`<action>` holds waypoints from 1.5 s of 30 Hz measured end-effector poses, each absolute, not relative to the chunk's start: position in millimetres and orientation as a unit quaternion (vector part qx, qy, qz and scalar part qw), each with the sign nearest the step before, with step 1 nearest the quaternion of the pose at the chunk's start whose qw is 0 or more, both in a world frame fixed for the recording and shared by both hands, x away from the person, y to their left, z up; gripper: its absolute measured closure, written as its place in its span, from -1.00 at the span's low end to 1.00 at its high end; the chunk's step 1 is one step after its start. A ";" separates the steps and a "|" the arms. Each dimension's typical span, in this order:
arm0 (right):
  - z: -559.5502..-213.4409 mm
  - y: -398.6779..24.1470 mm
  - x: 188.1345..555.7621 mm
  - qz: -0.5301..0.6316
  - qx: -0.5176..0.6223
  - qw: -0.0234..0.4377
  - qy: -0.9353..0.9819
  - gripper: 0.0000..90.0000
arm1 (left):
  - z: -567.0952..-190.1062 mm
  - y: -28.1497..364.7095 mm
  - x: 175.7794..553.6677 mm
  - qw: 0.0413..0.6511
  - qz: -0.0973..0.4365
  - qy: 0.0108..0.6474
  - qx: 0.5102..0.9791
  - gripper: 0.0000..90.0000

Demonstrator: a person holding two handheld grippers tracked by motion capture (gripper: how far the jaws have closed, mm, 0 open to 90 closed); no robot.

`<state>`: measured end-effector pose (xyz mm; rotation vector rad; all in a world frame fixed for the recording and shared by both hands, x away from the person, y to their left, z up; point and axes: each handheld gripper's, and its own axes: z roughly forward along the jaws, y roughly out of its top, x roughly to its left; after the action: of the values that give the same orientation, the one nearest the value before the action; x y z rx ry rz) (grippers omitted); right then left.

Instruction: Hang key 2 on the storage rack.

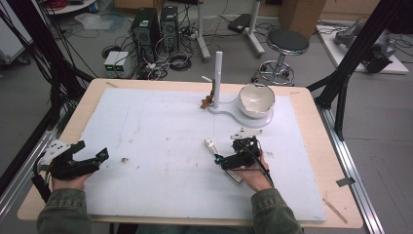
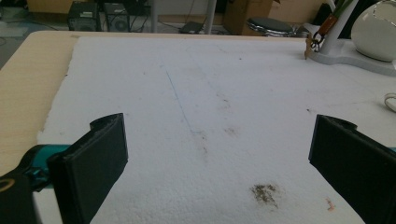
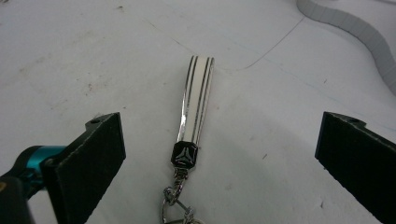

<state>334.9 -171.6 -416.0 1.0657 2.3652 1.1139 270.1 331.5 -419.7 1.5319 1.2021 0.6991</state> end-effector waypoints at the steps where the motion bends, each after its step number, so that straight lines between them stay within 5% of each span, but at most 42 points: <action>1: -417.7 -170.4 337.9 0.385 0.377 0.152 0.828 -0.99 | -419.6 331.4 270.1 0.511 0.290 0.499 0.637 -0.89; 30: -412.5 -136.6 377.4 0.316 0.371 0.115 0.866 -0.98 | -418.6 331.4 268.9 0.514 0.295 0.498 0.633 -0.89; 45: -421.1 -132.2 386.4 0.301 0.380 0.060 0.873 -0.46 | -418.8 331.3 269.4 0.514 0.293 0.497 0.634 -0.89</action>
<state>386.4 -132.2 -421.1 1.1495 2.6421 0.9111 269.4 331.3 -418.8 1.5248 1.1957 0.7055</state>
